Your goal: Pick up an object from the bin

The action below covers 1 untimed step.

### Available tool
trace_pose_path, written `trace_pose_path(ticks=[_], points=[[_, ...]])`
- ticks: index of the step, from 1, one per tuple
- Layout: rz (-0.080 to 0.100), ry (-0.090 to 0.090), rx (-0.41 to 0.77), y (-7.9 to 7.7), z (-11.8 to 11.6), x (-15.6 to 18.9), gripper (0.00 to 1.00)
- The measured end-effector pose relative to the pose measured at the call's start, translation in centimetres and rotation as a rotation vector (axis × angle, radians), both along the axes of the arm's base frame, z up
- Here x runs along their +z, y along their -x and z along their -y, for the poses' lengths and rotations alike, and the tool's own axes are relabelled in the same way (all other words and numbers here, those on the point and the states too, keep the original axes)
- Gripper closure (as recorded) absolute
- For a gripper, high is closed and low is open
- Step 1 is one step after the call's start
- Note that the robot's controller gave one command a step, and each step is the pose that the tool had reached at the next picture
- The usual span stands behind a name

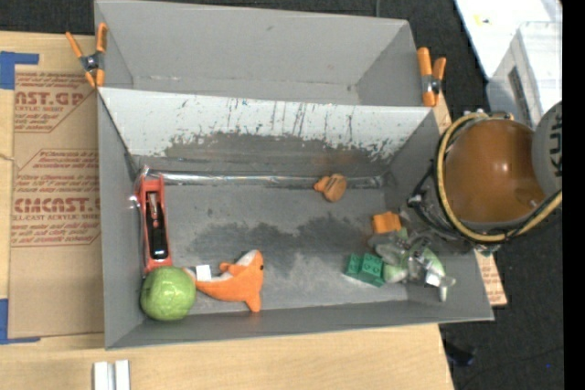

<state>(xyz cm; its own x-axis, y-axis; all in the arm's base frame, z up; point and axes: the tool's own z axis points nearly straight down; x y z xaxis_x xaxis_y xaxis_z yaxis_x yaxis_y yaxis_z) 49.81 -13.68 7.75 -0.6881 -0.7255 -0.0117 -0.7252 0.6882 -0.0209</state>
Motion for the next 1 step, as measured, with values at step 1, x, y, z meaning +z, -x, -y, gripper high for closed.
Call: trace_pose_path(ticks=[1], points=[[-0.009,-0.002,-0.001,0.26,-0.12,2.12,1.00]])
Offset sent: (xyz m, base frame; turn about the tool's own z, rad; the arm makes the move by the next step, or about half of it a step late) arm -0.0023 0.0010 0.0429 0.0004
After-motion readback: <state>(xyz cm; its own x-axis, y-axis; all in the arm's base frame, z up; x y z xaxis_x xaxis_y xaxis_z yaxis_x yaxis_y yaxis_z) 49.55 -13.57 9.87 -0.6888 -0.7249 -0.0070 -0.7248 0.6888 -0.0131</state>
